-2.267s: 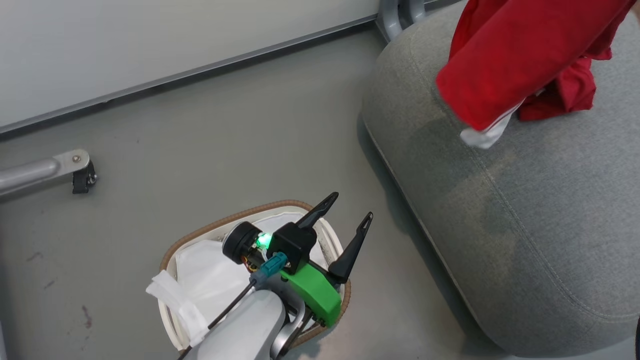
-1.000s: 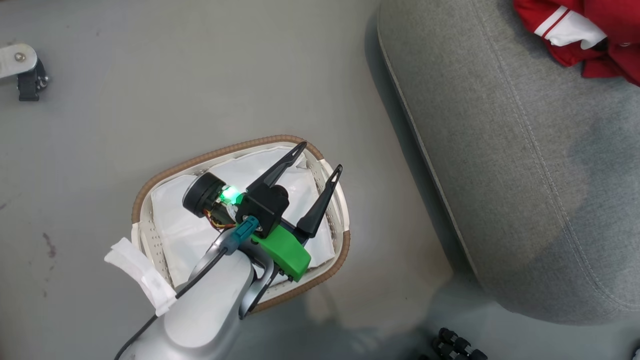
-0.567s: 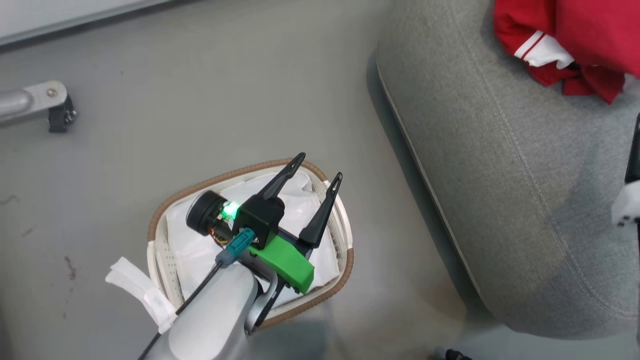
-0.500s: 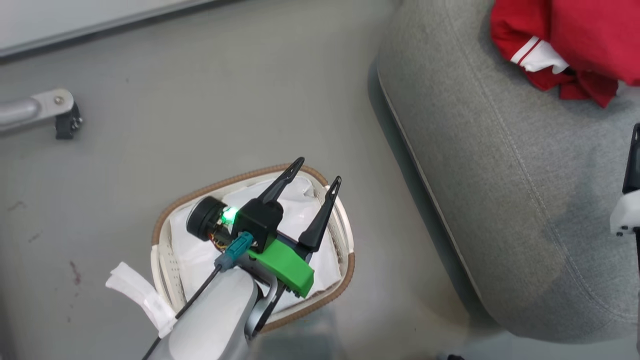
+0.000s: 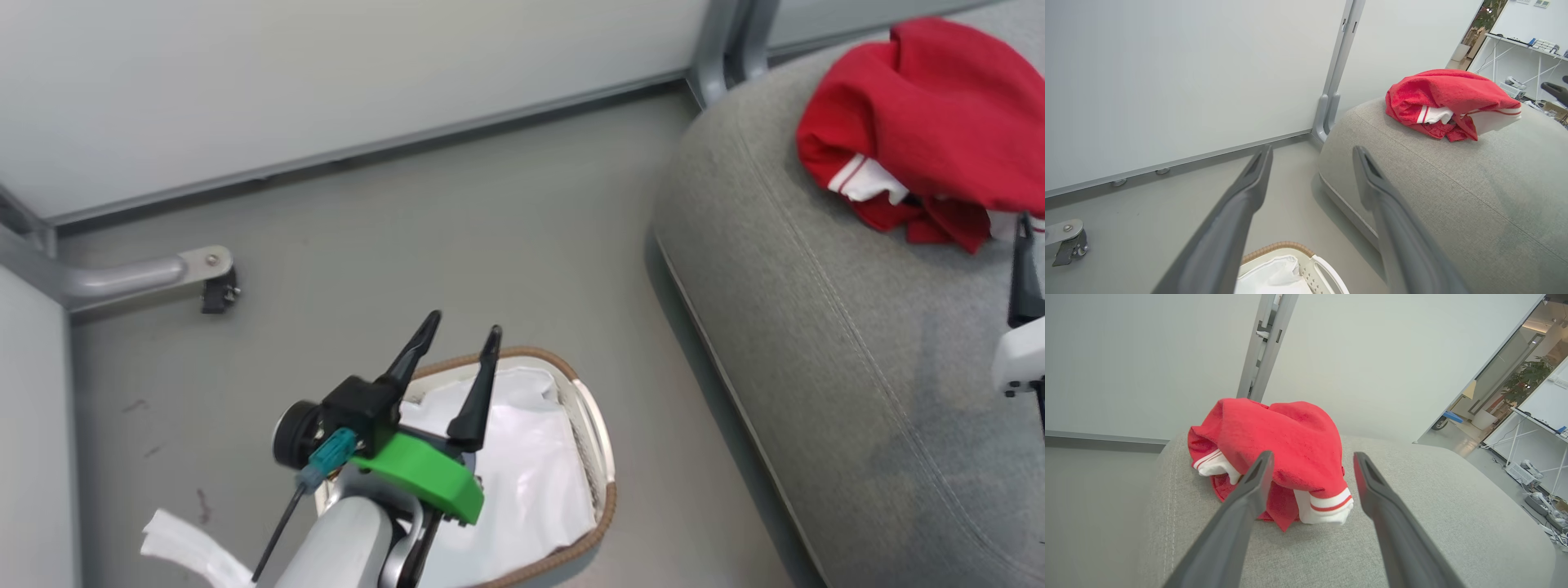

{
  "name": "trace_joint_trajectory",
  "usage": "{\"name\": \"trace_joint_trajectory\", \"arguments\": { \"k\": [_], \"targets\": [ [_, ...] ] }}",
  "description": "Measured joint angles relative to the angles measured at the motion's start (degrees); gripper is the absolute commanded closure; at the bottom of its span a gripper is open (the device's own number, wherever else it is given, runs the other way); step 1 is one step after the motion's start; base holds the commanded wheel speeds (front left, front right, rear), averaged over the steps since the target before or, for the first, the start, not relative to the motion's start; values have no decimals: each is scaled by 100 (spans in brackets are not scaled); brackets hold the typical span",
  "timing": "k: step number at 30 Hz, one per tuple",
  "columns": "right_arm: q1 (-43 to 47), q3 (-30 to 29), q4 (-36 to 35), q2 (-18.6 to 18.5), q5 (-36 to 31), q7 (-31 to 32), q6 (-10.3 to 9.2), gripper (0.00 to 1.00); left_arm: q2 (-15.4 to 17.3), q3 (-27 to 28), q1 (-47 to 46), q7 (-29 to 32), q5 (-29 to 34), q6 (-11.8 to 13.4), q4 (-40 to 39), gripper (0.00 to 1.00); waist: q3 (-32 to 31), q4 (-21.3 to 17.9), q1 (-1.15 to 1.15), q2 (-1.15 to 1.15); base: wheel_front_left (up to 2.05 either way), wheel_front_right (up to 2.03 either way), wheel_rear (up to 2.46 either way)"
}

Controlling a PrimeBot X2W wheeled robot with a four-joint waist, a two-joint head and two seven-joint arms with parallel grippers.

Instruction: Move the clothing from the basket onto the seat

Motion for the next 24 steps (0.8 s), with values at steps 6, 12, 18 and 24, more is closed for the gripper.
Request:
{"name": "trace_joint_trajectory", "arguments": {
  "k": [6,12,18,24],
  "targets": [
    [-13,330,-54,293,108,0,0,0,-29,582,333,0,96,41,-66,0,-329,374,0,0,0,0,0],
    [30,715,-3,649,347,0,-1,0,-40,1102,639,0,216,185,-136,0,-552,742,0,0,0,0,0],
    [374,1034,-33,922,624,1,0,0,-41,1436,952,0,200,315,-159,0,-728,1056,0,0,0,0,0],
    [878,1209,-115,1095,777,0,0,0,-42,1617,1254,0,168,365,-144,0,-936,1250,0,0,0,0,0]
  ]
}}
